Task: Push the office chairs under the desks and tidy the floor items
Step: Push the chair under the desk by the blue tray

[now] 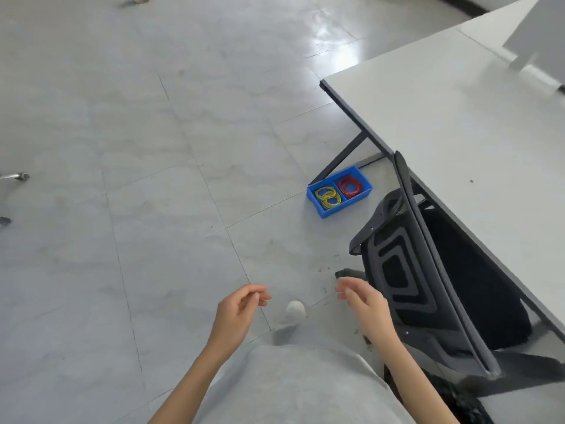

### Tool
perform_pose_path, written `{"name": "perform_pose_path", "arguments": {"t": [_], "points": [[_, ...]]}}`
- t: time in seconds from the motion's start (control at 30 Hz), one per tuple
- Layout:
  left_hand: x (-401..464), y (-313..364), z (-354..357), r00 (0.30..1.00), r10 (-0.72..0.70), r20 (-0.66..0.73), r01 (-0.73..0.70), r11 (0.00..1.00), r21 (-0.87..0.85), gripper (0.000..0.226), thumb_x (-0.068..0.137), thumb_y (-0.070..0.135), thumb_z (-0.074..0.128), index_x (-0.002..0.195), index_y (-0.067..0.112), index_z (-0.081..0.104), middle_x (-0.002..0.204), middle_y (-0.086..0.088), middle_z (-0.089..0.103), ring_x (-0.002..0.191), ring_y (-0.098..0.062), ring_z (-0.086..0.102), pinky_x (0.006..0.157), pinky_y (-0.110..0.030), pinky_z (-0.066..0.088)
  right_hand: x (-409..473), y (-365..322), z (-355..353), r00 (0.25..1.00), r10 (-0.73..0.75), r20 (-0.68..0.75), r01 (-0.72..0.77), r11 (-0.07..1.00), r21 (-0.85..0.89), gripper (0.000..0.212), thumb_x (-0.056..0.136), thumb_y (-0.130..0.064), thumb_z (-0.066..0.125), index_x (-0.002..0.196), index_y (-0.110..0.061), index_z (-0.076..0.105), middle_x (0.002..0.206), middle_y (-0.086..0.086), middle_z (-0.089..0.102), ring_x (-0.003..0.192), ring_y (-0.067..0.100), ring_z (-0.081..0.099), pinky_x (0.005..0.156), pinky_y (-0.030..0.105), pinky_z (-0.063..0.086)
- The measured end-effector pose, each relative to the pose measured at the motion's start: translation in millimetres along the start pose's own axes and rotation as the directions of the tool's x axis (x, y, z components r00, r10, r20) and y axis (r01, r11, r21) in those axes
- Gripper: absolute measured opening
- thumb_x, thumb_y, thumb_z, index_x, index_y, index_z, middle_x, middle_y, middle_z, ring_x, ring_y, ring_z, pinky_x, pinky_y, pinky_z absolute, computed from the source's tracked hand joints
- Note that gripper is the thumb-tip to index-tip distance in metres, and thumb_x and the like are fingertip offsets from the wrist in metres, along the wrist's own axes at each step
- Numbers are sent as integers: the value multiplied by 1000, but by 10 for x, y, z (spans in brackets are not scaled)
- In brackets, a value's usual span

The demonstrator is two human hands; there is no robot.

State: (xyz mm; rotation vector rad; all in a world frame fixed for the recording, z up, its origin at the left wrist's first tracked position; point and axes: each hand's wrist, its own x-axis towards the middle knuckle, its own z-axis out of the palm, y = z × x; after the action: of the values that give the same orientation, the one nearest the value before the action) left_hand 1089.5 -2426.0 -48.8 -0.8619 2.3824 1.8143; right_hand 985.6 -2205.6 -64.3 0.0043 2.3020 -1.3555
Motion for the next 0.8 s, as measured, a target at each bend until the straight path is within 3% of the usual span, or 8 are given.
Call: {"name": "perform_pose_path", "arguments": {"t": [0.13, 0.2, 0.33, 0.43, 0.53, 0.6, 0.73, 0.8], "points": [[705, 491, -30, 978, 98, 186, -116, 989, 91, 28, 92, 3, 48, 92, 27, 63, 80, 13, 72, 81, -2, 67, 75, -11, 49, 532, -443, -138, 992, -24, -127, 27, 999, 26, 26, 92, -6, 46, 107, -20, 62, 91, -12, 67, 81, -11, 61, 69, 10, 48], [1011, 730, 17, 945, 148, 293, -192, 973, 128, 26, 92, 4, 48, 93, 25, 63, 86, 11, 70, 82, -3, 66, 74, -8, 47, 642, -568, -226, 980, -20, -199, 23, 1000, 9, 26, 93, -9, 46, 108, -23, 61, 92, -15, 66, 83, -11, 60, 68, 11, 47], [1659, 1167, 266, 809, 213, 548, -369, 909, 192, 23, 92, 6, 48, 99, 21, 64, 89, 9, 69, 86, -3, 64, 74, -5, 45, 705, -699, -449, 901, -3, -433, -13, 999, -35, 27, 93, -11, 49, 115, -22, 61, 99, -19, 62, 87, -9, 57, 76, 5, 43], [2095, 1497, 564, 594, 337, 731, -638, 750, 173, 22, 92, 7, 50, 106, 11, 65, 96, 6, 68, 90, -2, 63, 79, -5, 44, 581, -680, -557, 756, 36, -653, -131, 987, -98, 29, 93, -12, 48, 119, -20, 58, 112, -11, 59, 102, 4, 54, 89, 19, 43], [2434, 1807, 923, 344, 443, 828, -849, 523, 73, 25, 90, 7, 51, 111, 11, 64, 110, -1, 67, 105, -11, 58, 92, -21, 45, 355, -583, -557, 595, 58, -802, -310, 937, -163, 31, 93, -10, 48, 123, -14, 55, 122, 0, 58, 116, 15, 49, 93, 21, 34], [2626, 1983, 1226, 187, 458, 869, -932, 362, 10, 30, 89, 7, 51, 118, 9, 59, 121, -7, 62, 116, -18, 52, 102, -28, 38, 235, -505, -537, 525, 82, -847, -426, 887, -178, 31, 92, -8, 49, 122, -10, 55, 122, 5, 60, 116, 22, 50, 94, 27, 37], [2755, 2178, 1723, -42, 336, 941, -994, 81, -73, 46, 92, 14, 48, 136, 7, 40, 143, -9, 42, 134, -22, 34, 113, -31, 21, 100, -236, -388, 427, 114, -897, -620, 759, -198, 30, 87, -4, 54, 116, -4, 60, 115, 12, 65, 110, 29, 58, 98, 44, 42], [2803, 2191, 1912, -98, 221, 970, -995, -48, -89, 47, 93, 19, 44, 139, 9, 35, 145, -8, 39, 136, -22, 30, 115, -36, 16, 105, -181, -341, 399, 87, -913, -632, 747, -205, 30, 85, -2, 55, 115, -3, 60, 115, 12, 65, 109, 29, 58, 101, 46, 41]]}}
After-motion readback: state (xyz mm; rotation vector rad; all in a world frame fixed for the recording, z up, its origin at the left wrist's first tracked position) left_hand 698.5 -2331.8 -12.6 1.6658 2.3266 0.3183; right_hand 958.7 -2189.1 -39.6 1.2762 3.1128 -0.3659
